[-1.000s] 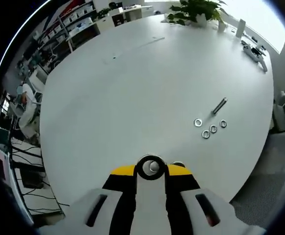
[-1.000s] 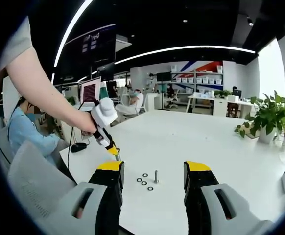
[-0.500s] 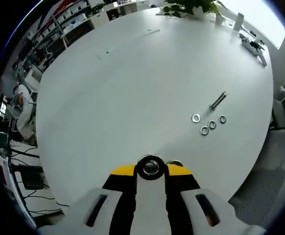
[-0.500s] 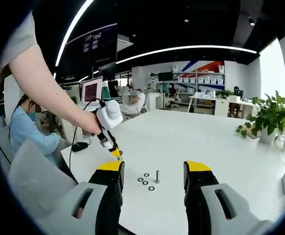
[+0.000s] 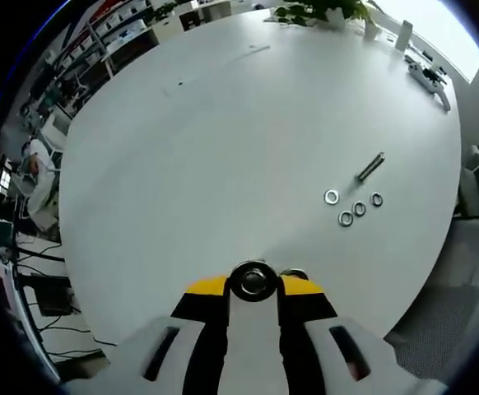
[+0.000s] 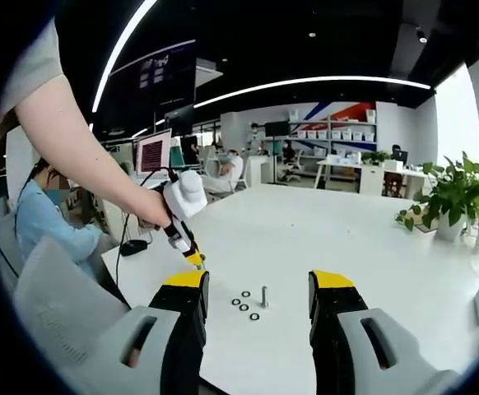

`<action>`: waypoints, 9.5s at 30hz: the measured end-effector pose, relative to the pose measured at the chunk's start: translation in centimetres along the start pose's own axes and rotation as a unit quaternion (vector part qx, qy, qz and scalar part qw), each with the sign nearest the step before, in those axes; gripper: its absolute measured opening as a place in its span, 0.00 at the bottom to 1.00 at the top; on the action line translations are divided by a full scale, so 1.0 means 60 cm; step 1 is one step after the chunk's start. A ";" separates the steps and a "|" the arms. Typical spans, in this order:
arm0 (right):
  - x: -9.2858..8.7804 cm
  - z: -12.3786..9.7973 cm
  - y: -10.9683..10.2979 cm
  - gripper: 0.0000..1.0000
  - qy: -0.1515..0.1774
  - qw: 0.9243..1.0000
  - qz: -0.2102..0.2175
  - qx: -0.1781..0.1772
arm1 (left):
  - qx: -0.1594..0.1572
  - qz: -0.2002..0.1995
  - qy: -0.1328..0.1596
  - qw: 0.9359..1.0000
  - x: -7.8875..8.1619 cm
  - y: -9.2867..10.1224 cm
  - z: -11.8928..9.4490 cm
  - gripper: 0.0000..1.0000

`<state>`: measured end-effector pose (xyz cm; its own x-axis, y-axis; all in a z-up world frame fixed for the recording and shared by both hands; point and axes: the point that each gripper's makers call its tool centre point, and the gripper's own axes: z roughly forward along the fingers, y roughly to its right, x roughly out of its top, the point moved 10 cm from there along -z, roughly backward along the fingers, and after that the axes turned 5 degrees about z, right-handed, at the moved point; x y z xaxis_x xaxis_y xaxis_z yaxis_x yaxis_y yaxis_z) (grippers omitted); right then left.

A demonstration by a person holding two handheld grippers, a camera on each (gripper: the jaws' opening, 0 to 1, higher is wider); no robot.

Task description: Place the washer onto the threaded stud by aligning its center hole with the stud, sliding it down to the base, and recovering from edge contact or off-axis alignment until the washer reaches the visible bottom stop.

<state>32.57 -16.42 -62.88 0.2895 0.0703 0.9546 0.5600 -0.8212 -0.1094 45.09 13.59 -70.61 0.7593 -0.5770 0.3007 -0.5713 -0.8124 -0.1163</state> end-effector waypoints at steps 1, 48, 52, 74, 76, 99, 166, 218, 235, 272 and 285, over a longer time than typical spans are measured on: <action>0.000 0.000 0.000 0.51 0.000 1.000 0.001 0.000 | 0.001 -0.001 0.002 1.000 0.000 0.000 -0.001 0.21; 0.000 0.006 -0.017 0.51 -0.007 0.999 -0.025 0.025 | 0.015 -0.067 0.055 0.996 -0.007 -0.003 -0.035 0.25; 0.000 0.006 -0.016 0.51 -0.008 0.999 -0.027 0.028 | 0.019 -0.068 0.063 0.996 -0.010 -0.001 -0.038 0.25; -0.001 0.006 -0.019 0.51 -0.010 0.999 -0.030 0.032 | 0.015 -0.096 0.066 0.993 -0.042 0.017 -0.047 0.27; -0.001 0.005 -0.020 0.51 -0.010 0.999 -0.031 0.032 | 0.017 -0.096 0.068 0.993 -0.045 0.021 -0.048 0.27; -0.002 0.006 -0.018 0.51 -0.012 0.999 -0.031 0.033 | 0.012 -0.100 0.060 0.993 -0.065 0.049 -0.024 0.28; 0.002 0.002 -0.005 0.52 0.003 1.000 -0.012 0.004 | -0.014 -0.187 0.031 0.982 -0.055 0.069 0.045 0.29; -0.001 0.000 0.004 0.52 -0.001 1.000 0.005 -0.010 | 0.012 -0.187 -0.027 0.982 -0.038 0.071 0.076 0.21; 0.000 -0.001 0.006 0.52 0.004 1.000 0.009 -0.014 | -0.002 -0.164 -0.036 0.986 -0.041 0.066 0.077 0.21; -0.001 -0.001 0.008 0.51 0.002 1.000 0.011 -0.016 | 0.005 -0.123 -0.014 0.992 -0.048 0.072 0.072 0.19; -0.001 0.000 0.008 0.51 0.000 1.000 0.011 -0.012 | 0.011 -0.100 -0.010 0.995 -0.056 0.067 0.065 0.19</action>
<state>32.84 -16.80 -62.99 0.3002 0.0523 0.9524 0.5351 -0.8358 -0.1228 41.44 11.96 -75.77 0.8633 -0.4055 0.3006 -0.4021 -0.9124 -0.0761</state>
